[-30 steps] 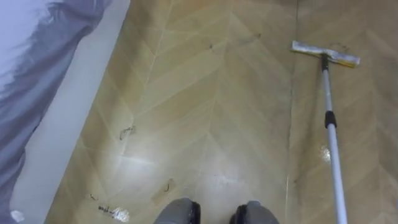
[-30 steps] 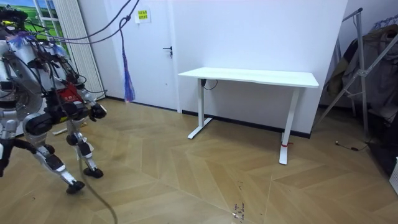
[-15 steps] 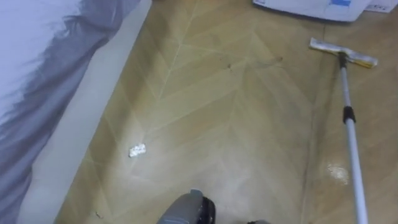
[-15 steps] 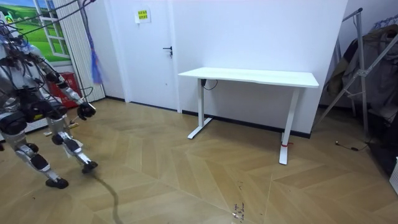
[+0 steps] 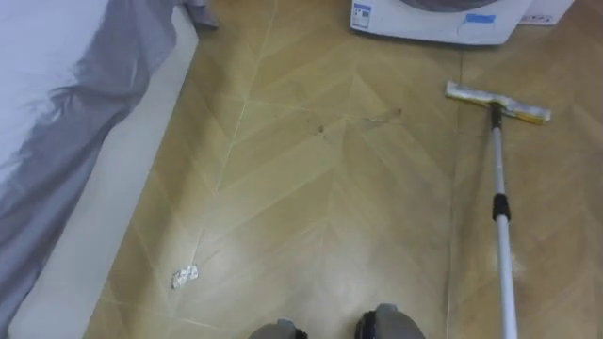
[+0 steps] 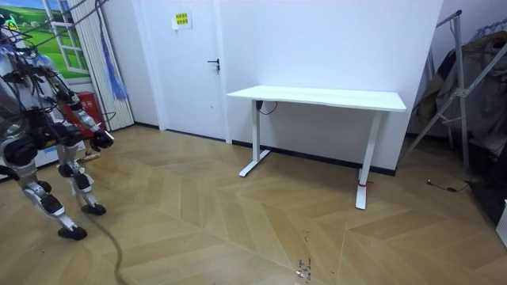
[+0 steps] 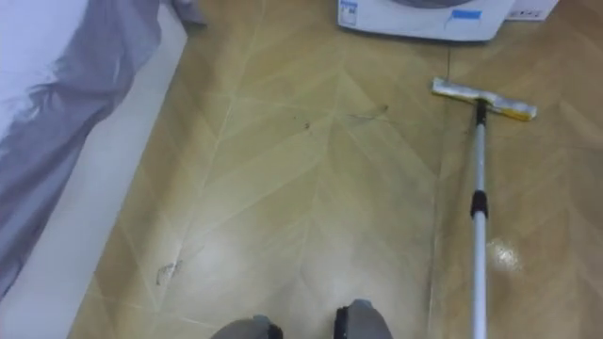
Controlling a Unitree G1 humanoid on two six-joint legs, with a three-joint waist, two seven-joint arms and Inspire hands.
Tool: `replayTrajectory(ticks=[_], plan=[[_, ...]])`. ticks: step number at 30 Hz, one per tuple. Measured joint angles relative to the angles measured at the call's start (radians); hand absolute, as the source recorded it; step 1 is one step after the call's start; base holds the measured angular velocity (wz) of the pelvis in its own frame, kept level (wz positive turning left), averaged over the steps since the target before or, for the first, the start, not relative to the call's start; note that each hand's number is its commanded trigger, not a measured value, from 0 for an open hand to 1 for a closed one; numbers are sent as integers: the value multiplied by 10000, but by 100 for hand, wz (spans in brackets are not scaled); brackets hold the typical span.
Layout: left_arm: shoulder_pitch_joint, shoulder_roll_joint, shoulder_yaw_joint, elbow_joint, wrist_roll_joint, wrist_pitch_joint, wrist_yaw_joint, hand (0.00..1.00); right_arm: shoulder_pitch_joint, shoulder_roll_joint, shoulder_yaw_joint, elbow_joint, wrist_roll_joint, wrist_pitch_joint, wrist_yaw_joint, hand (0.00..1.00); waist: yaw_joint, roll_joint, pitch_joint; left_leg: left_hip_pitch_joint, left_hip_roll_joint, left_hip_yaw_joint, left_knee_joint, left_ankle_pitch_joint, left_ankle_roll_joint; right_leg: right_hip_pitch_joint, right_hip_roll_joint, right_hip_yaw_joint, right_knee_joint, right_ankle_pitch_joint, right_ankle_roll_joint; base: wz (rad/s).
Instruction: Mop floor
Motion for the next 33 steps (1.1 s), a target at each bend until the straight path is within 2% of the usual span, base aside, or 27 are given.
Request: replayTrajectory(ticks=[1, 3, 4, 6, 8, 9, 11, 14, 16, 17, 19, 22, 24, 26, 30, 31, 33], plan=[[17, 34, -2, 8, -12, 31, 3, 0, -445, -122, -18, -22, 282, -109, 12, 100, 63, -66, -14, -123, 17, -37, 306, 137, -235, 77, -2, -107, 40, -80, -83, 19], [15, 92, -6, 13, 57, 28, 35, 0, -895, -233, -14, -181, 778, -292, 162, 100, 54, -191, -25, -106, 48, -147, 172, 270, -460, 220, -11, -250, -130, -7, -80, 33], [27, 107, -5, 17, 83, 29, 101, 0, -1193, -250, -38, -246, 1058, -396, 345, 100, 95, -177, -34, -70, 136, -160, -89, 287, -490, 316, -6, -435, -392, 113, -126, 37], [57, 146, 6, 16, 105, 30, 117, 0, -1330, -184, -245, -244, 1372, -481, 626, 100, 184, -208, -36, 120, 156, -244, -678, 289, -488, 438, -5, -605, -775, 310, -143, 26], [101, 152, -9, 21, 172, 101, 106, 0, -1223, -121, -275, -242, 1409, -513, 821, 100, 181, -230, -15, 335, 153, -286, -1206, 387, -306, 574, -14, -713, -1175, 528, -150, 14], [93, 139, -12, 74, 279, 218, 76, 0, -982, -113, -275, -216, 1408, -560, 934, 100, 167, -243, 3, 494, 150, -329, -1514, 495, -194, 761, -13, -778, -1485, 661, -123, 10], [62, 105, 29, 369, 431, 288, -2, 0, -494, -114, -282, -1, 1346, -661, 1094, 100, 128, -190, 17, 949, 175, -354, -2007, 675, -138, 1280, 10, -862, -2050, 877, -77, 8], [38, 61, 540, 675, 596, 356, -120, 0, 740, -92, -283, 243, 611, -782, 1233, 100, -184, -116, 0, 2033, 189, -355, -3208, 1028, -3, 2417, -73, -938, -3077, 1125, 74, 10], [129, -36, 973, 983, 767, 364, -113, 0, 1769, -29, -245, 594, -537, -821, 1115, 100, -307, 25, -124, 3200, 169, -288, -4389, 1373, 33, 3446, -59, -891, -4046, 1428, 117, -17], [185, -34, 1018, 1020, 831, 364, -106, 0, 2024, 8, -231, 607, -783, -797, 1075, 100, -389, -30, -111, 3482, 165, -283, -4678, 1452, 41, 3691, -43, -886, -4278, 1480, 137, -16], [353, 43, 1183, 1310, 975, 340, -76, 0, 2855, 293, -241, 598, -1563, -532, 1013, 100, -562, -63, -285, 4681, 147, -66, -6034, 1842, 43, 4538, 30, -731, -5021, 1623, 171, -25], [442, 51, 1436, 1616, 1083, 355, 6, 0, 3391, 595, -441, 498, -2342, -470, 1179, 100, -964, -202, -299, 6092, 153, 78, -7404, 2231, -12, 5500, 123, -581, -5585, 1627, 164, -21], [460, 23, 1449, 1608, 1279, 361, -4, 0, 3401, 659, -710, 452, -2822, -426, 1316, 100, -1154, -273, -293, 6480, 157, 86, -7717, 2295, -52, 5801, 212, -553, -5797, 1633, 148, -11], [479, 17, 1469, 1599, 1515, 361, -7, 0, 3377, 717, -909, 238, -3151, -253, 1396, 100, -1189, -342, -289, 6758, 200, 200, -7875, 2329, -79, 5962, 307, -476, -5940, 1640, 136, -11], [573, -18, 1991, 1598, 2107, 538, -47, 0, 3237, 874, -1474, 27, -3890, 28, 1454, 100, -1197, -587, -291, 7339, 325, 286, -7997, 2354, -110, 6610, 470, -428, -6371, 1723, 97, -6], [577, -22, 2048, 1598, 2283, 628, -108, 0, 3205, 911, -1585, -203, -4132, 198, 1451, 100, -1207, -631, -274, 7435, 342, 295, -8055, 2356, -112, 6722, 490, -427, -6439, 1727, 98, 0], [601, -43, 2120, 1601, 2530, 667, -159, 0, 3122, 941, -1693, -369, -4325, 251, 1447, 100, -1204, -674, -249, 7545, 359, 293, -8057, 2357, -113, 6878, 508, -423, -6535, 1758, 105, 0]])
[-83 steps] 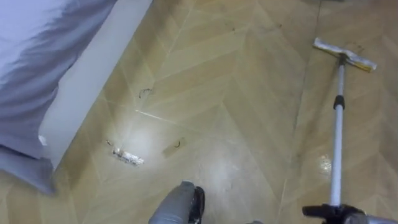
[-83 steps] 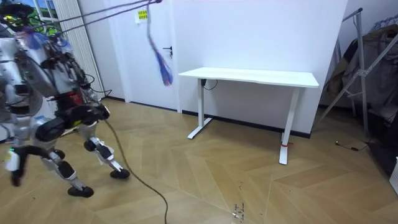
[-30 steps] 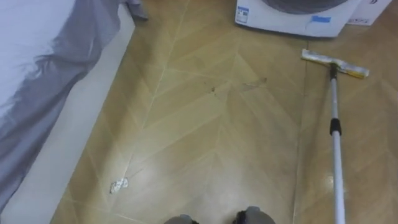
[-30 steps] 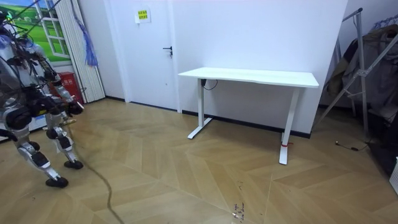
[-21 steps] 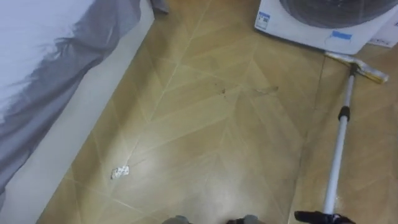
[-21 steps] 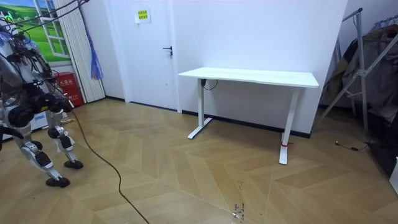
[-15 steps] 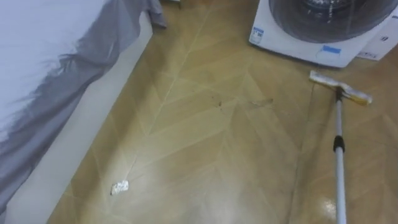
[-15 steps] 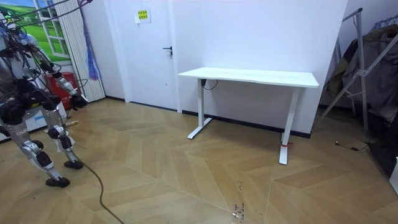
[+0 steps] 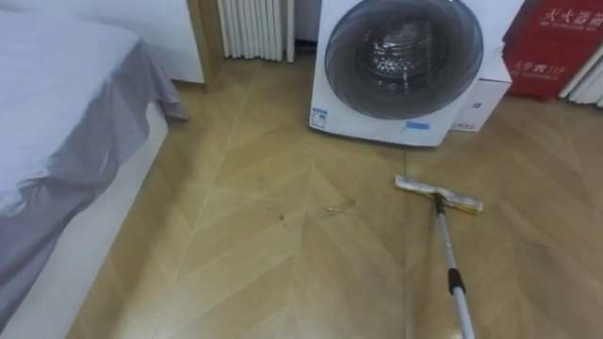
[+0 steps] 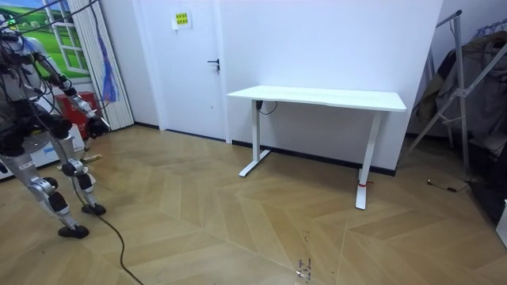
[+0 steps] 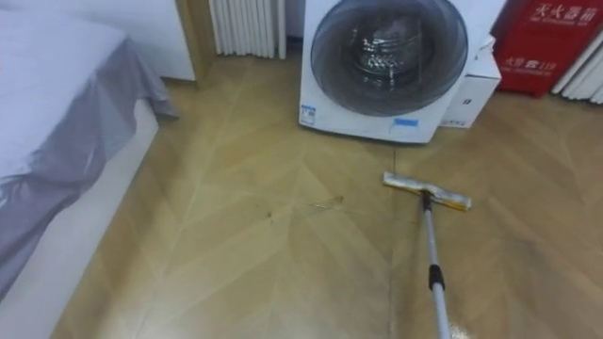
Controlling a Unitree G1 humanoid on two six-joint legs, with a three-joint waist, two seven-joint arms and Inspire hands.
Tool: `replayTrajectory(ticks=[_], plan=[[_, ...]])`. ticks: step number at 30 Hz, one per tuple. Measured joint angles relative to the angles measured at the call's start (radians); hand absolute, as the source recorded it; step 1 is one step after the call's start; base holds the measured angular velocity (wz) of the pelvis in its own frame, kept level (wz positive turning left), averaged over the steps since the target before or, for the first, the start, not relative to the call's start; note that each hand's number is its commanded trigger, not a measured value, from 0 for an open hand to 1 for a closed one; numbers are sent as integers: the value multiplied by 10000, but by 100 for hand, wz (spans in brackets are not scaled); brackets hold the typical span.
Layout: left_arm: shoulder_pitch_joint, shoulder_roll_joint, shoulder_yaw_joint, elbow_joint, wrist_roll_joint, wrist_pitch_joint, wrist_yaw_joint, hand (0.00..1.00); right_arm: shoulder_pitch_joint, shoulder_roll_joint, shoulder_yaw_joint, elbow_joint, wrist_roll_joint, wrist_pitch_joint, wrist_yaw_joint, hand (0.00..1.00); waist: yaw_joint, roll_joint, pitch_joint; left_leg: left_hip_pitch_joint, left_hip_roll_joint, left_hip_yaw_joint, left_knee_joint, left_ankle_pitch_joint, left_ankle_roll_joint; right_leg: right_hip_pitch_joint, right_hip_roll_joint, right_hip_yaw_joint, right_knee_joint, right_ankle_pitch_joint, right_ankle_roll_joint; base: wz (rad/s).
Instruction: Mop floor
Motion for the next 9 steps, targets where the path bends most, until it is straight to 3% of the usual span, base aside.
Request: replayTrajectory(ticks=[6, 9], plan=[[-3, -1, 43, 329, -12, 4, -202, 0, -197, 22, -90, -280, -208, 70, 39, 100, 14, 34, 19, 240, 45, 25, 11, 0, 0, 193, -12, 51, 17, 3, 12, -1], [33, -98, 296, 410, -11, 180, -393, 0, -197, 58, -95, -409, -208, 236, 40, 100, 187, 132, 57, 404, 91, 217, -19, -2, -2, 310, 55, 185, -19, 18, -2, -9]])
